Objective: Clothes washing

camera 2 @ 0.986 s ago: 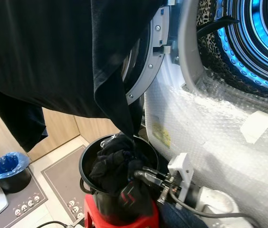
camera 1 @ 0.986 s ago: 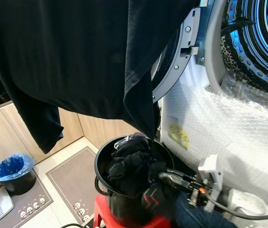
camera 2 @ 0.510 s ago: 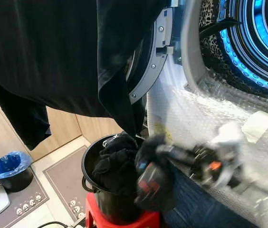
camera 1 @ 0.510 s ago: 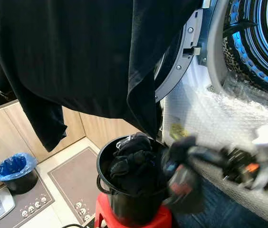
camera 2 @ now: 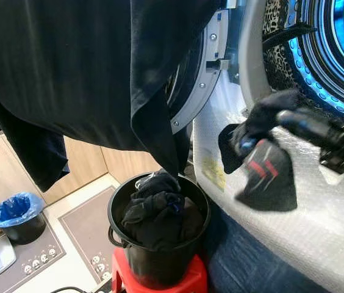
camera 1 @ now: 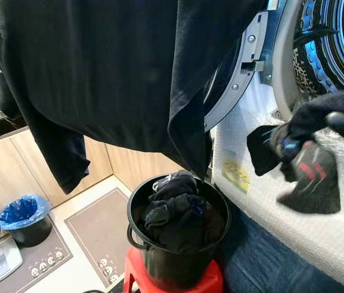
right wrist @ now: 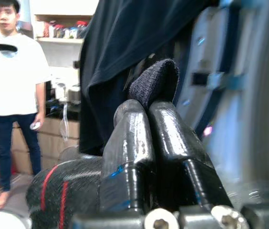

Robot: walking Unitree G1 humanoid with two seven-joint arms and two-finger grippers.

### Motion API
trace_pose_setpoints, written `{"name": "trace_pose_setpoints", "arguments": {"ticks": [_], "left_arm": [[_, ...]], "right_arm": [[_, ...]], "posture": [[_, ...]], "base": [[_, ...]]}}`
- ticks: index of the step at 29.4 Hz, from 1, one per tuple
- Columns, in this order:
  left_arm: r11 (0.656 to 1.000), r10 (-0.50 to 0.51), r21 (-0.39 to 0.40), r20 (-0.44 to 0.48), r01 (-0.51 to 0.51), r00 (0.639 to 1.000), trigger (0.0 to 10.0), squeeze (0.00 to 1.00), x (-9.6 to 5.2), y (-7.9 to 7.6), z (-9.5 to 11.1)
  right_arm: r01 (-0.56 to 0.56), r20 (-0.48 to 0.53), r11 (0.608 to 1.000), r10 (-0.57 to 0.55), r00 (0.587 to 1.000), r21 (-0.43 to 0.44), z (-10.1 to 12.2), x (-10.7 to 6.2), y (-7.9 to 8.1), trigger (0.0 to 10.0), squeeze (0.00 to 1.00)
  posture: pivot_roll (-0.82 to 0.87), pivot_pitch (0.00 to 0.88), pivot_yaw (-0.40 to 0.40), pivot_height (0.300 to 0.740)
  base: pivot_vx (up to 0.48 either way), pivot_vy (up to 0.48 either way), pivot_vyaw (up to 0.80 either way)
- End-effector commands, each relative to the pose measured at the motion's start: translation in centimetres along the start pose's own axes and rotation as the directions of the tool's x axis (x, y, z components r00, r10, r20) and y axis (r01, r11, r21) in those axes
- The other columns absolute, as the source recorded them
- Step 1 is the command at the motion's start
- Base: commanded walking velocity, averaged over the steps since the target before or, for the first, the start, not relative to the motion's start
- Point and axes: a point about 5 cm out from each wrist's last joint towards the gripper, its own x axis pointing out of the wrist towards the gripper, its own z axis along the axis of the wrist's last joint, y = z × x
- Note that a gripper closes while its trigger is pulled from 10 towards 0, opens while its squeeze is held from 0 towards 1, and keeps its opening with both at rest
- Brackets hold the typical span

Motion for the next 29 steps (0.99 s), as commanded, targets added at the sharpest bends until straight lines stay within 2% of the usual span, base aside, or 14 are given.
{"name": "trace_pose_setpoints", "arguments": {"ticks": [1, 4, 10, 15, 16, 18, 19, 21, 23, 24, 25, 26, 28, 29], "left_arm": [[1.0, -0.006, 0.023, -0.032, 0.007, 0.999, 10.0, 0.0, -0.1, -0.1, -0.8], [1.0, -0.007, 0.018, -0.036, 0.007, 0.999, 10.0, 0.0, -0.1, -0.2, -0.9], [1.0, -0.01, 0.012, -0.042, 0.01, 0.999, 10.0, 0.0, -0.2, -0.4, -1.2], [1.0, -0.013, 0.002, -0.048, 0.013, 0.999, 10.0, 0.0, -0.2, -0.6, -1.5], [1.0, -0.014, 0.0, -0.049, 0.014, 0.999, 10.0, 0.0, -0.2, -0.7, -1.5], [1.0, -0.014, -0.001, -0.05, 0.014, 0.999, 10.0, 0.0, -0.2, -0.7, -1.6], [1.0, -0.015, -0.003, -0.05, 0.015, 0.999, 10.0, 0.0, -0.2, -0.8, -1.6], [1.0, -0.015, -0.004, -0.051, 0.014, 0.999, 10.0, 0.0, -0.2, -0.8, -1.7], [1.0, -0.014, -0.009, -0.052, 0.014, 0.999, 10.0, 0.0, -0.3, -0.8, -1.7], [1.0, -0.014, -0.009, -0.052, 0.014, 0.999, 10.0, 0.0, -0.3, -0.8, -1.7], [1.0, -0.014, -0.01, -0.052, 0.014, 0.999, 10.0, 0.0, -0.3, -0.8, -1.7], [1.0, -0.014, -0.011, -0.052, 0.013, 0.999, 10.0, 0.0, -0.3, -0.8, -1.7], [1.0, -0.013, -0.014, -0.052, 0.013, 0.999, 10.0, 0.0, -0.2, -0.8, -1.7], [1.0, -0.012, -0.018, -0.052, 0.011, 0.999, 10.0, 0.0, -0.2, -0.9, -1.7]], "right_arm": [[0.031, 0.052, 0.996, -0.027, 0.998, -0.085, 2.6, -0.6, -0.5, 10.0, 0.0], [0.121, 0.122, 0.988, -0.11, 0.986, -0.091, 4.9, -0.6, -1.8, 10.0, 0.0], [0.249, 0.156, 0.962, -0.23, 0.961, -0.115, 6.3, -0.3, -3.5, 10.0, 0.0], [0.446, 0.143, 0.887, -0.429, 0.892, -0.12, 7.1, 1.0, -6.0, 10.0, 0.0], [0.541, 0.145, 0.831, -0.524, 0.839, -0.131, 7.3, 1.5, -6.9, 10.0, 0.0], [0.587, 0.143, 0.8, -0.571, 0.808, -0.123, 7.4, 1.7, -7.4, 10.0, 0.0], [0.669, 0.155, 0.729, -0.651, 0.743, -0.147, 7.7, 1.9, -8.1, 10.0, 0.0], [0.724, 0.135, 0.677, -0.711, 0.69, -0.135, 7.7, 2.2, -8.9, 10.0, 0.0], [0.842, 0.113, 0.527, -0.835, 0.538, -0.113, 7.9, 2.2, -10.3, 10.0, 0.0], [0.866, 0.095, 0.491, -0.861, 0.499, -0.095, 7.8, 2.1, -10.6, 10.0, 0.0], [0.899, 0.073, 0.429, -0.897, 0.436, -0.089, 7.6, 1.9, -11.1, 10.0, 0.0], [0.911, 0.073, 0.402, -0.91, 0.409, -0.096, 7.6, 1.7, -11.2, 10.0, 0.0], [0.937, 0.082, 0.308, -0.942, 0.325, -0.165, 7.7, 1.5, -11.5, 10.0, 0.0], [0.955, 0.091, 0.202, -0.97, 0.226, -0.219, 7.7, 1.2, -11.8, 10.0, 0.0]], "posture": [[-0.15, 0.0, 0.046, 0.74], [-0.15, 0.0, 0.041, 0.74], [-0.14, 0.0, 0.031, 0.74], [-0.14, 0.0, 0.027, 0.74], [-0.14, 0.0, 0.027, 0.74], [-0.14, 0.0, 0.026, 0.74], [-0.13, 0.0, 0.025, 0.74], [-0.13, 0.0, 0.024, 0.74], [-0.13, 0.0, 0.021, 0.74], [-0.13, 0.0, 0.021, 0.74], [-0.13, 0.0, 0.021, 0.74], [-0.13, 0.0, 0.019, 0.74], [-0.13, 0.0, 0.017, 0.74], [-0.12, 0.0, 0.015, 0.74]], "base": [[0.0, 0.0, 0.0], [0.0, 0.0, 0.0], [0.0, 0.0, 0.0], [0.0, 0.0, 0.0], [0.0, 0.0, 0.0], [0.0, 0.0, 0.0], [0.0, 0.0, 0.0], [0.0, 0.0, 0.0], [0.0, 0.0, 0.0], [0.0, 0.0, 0.0], [0.0, 0.0, 0.0], [0.0, 0.0, 0.0], [0.0, 0.0, 0.0], [0.0, 0.0, 0.0]]}}
